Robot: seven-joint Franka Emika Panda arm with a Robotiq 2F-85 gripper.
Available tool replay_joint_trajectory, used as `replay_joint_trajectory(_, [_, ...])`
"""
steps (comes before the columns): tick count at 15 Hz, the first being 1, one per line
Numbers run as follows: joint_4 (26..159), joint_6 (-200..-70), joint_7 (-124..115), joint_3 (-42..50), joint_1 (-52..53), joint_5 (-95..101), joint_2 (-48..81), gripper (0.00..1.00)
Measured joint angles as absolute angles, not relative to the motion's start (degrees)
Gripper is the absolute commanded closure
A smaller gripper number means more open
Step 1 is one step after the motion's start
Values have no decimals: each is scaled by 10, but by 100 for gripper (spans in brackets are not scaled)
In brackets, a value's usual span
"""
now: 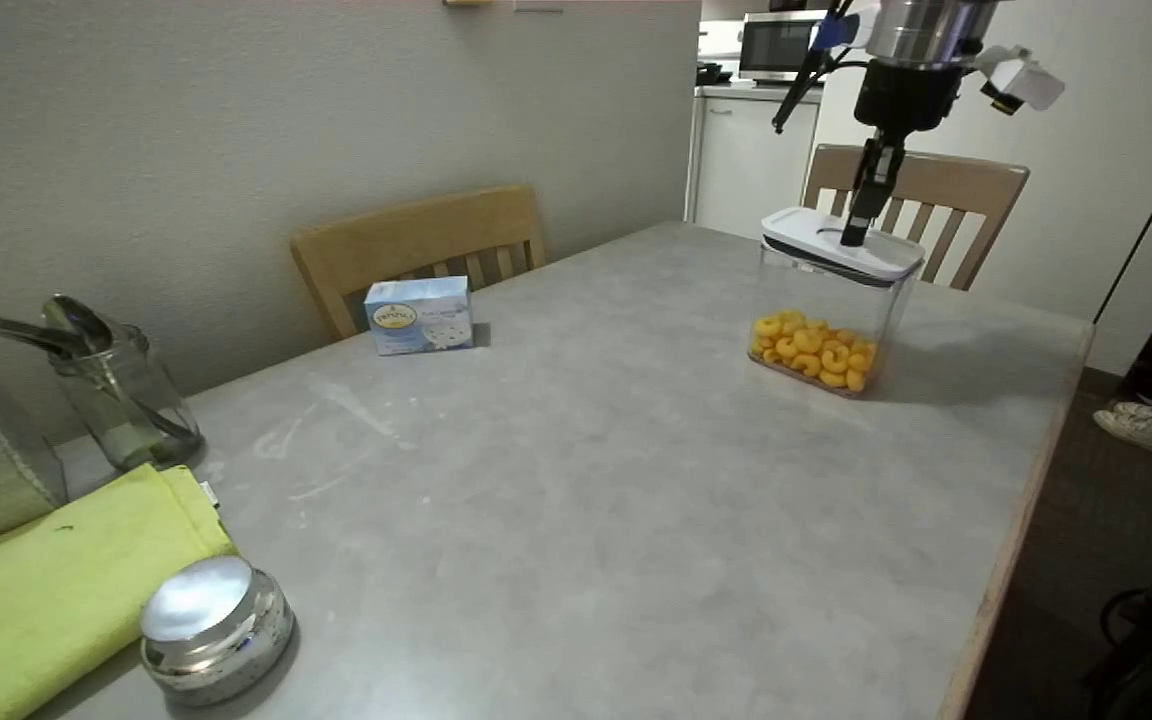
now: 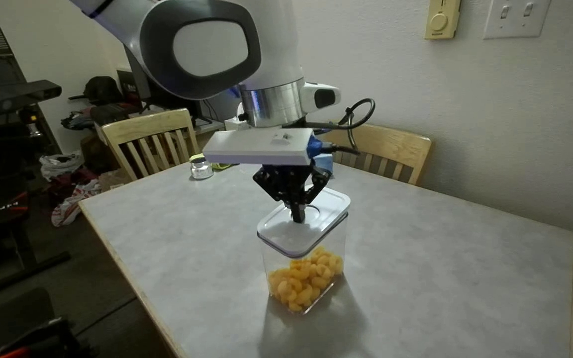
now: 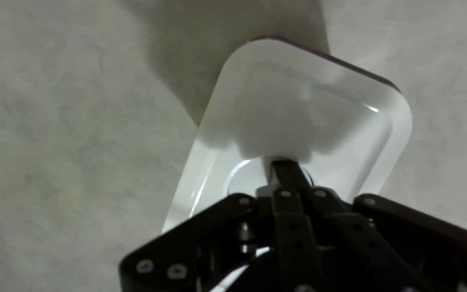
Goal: Put the white lid on the container
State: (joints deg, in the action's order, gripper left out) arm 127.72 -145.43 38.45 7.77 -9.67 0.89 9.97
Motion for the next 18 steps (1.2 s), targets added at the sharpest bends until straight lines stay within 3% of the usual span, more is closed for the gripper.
replay_joint_trajectory(18, [1253,-1426,378,78,-96,53,109,100])
